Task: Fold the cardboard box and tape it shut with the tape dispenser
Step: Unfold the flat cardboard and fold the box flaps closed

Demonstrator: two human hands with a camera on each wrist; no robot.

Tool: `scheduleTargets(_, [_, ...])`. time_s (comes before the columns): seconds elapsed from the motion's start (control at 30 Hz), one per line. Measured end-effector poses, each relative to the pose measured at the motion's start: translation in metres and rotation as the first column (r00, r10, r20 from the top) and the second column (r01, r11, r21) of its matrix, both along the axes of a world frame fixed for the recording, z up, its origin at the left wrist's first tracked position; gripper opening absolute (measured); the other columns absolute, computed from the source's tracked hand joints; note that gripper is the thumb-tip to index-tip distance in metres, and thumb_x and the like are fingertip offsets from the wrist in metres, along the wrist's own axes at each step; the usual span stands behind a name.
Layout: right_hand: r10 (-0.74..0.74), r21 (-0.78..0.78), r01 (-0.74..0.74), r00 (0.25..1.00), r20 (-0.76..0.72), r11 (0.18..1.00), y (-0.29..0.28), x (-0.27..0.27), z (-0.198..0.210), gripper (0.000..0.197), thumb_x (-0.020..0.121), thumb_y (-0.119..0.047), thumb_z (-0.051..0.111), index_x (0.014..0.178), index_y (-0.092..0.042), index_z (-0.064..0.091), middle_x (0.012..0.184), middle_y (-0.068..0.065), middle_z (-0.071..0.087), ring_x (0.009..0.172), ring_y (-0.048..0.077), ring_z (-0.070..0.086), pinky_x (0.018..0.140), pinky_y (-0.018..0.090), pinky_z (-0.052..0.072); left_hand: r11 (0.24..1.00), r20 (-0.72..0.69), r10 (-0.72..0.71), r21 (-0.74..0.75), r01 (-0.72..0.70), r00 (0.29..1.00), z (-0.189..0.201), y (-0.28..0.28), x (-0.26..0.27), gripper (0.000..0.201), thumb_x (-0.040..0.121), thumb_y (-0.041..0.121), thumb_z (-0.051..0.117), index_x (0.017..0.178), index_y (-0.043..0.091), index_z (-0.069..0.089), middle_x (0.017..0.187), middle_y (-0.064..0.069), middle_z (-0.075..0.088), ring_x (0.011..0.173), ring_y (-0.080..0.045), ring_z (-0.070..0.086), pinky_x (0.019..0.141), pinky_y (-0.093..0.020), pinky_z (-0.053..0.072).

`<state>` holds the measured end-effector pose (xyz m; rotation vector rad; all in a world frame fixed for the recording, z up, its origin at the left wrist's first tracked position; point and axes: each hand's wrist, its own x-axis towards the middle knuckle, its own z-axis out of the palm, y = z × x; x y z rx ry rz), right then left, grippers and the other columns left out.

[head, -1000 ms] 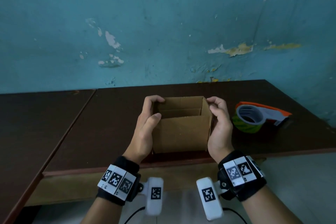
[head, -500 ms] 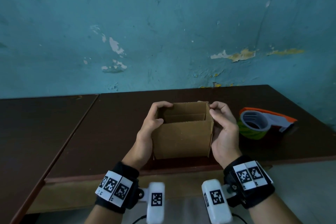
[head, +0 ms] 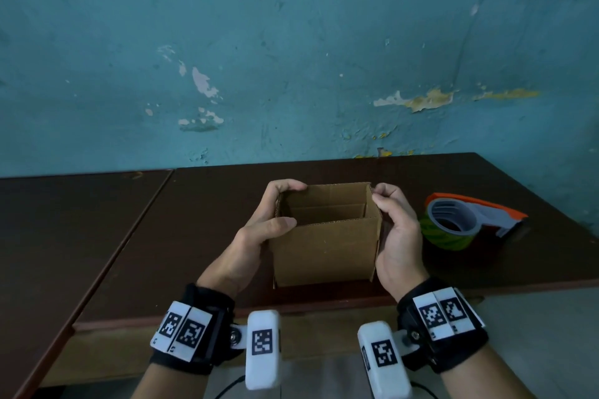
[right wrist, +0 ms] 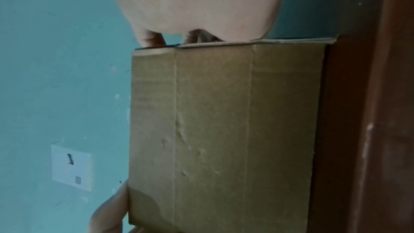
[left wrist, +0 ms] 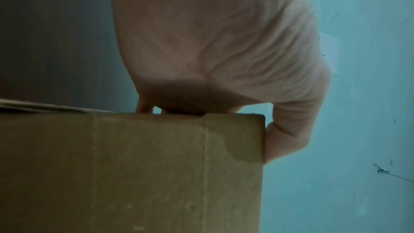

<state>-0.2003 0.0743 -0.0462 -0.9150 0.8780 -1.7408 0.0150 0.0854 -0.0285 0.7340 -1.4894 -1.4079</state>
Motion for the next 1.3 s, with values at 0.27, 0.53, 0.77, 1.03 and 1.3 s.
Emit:
scheduleTargets(0.27, [-0.034,-0.011,0.034,0.999,-0.014,0.999,-0.001,0.004,0.002,0.005,0.075,-0.033,0.065,0.077,-0.028,0.064,0.093,0.012,0.055,0.093,0.031,0.053,0.09,0.049,0.042,0.973,-0.107,0.214,0.115,-0.202,0.971,0.005,0.006,-0.023,0.036,0.086,0.01,0.057,0.121,0.01,0.062,0.111,-0.008,0.066,0.081,-0.015,0.065,0.06,-0.024,0.054])
scheduleTargets(0.53, [-0.039,-0.006,0.039,0.999,-0.031,0.999,-0.001,0.005,0.001,0.008,0.073,-0.036,0.065,0.077,-0.029,0.063,0.093,0.011,0.053,0.092,0.031,0.052,0.09,0.049,0.041,0.973,0.058,0.22,0.062,-0.224,0.974,0.012,0.008,-0.02,0.034,0.096,0.003,0.058,0.119,0.023,0.071,0.116,-0.003,0.07,0.083,-0.007,0.067,0.062,-0.02,0.052])
scheduleTargets(0.77, [-0.022,-0.008,0.021,0.997,-0.071,1.0,-0.002,0.005,0.001,0.01,0.074,-0.035,0.066,0.079,-0.026,0.063,0.094,0.013,0.055,0.095,0.033,0.053,0.101,0.066,0.041,0.988,0.107,0.138,0.048,-0.144,0.985,0.012,0.006,-0.014,0.051,0.079,0.018,0.06,0.127,0.032,0.065,0.121,0.007,0.067,0.092,-0.003,0.066,0.068,-0.02,0.052])
scheduleTargets(1.03, [0.025,0.036,-0.024,0.998,-0.049,0.999,-0.005,0.003,-0.003,0.02,0.073,-0.012,0.077,0.088,-0.02,0.066,0.103,0.015,0.066,0.095,0.03,0.062,0.089,0.051,0.048,0.979,0.022,0.197,0.043,-0.198,0.98,0.007,0.009,-0.021,0.042,0.083,0.026,0.056,0.124,0.026,0.067,0.125,-0.006,0.069,0.096,-0.015,0.068,0.07,-0.026,0.056])
scheduleTargets(1.3, [0.059,0.071,-0.055,0.997,-0.052,0.996,-0.001,0.0,0.0,0.025,0.068,-0.008,0.078,0.081,-0.028,0.071,0.111,0.017,0.069,0.107,0.036,0.062,0.096,0.058,0.052,0.951,-0.169,0.302,0.117,-0.285,0.938,0.003,0.011,-0.029,0.044,0.109,0.042,0.041,0.129,0.018,0.072,0.129,-0.009,0.073,0.12,-0.029,0.069,0.093,-0.04,0.061])
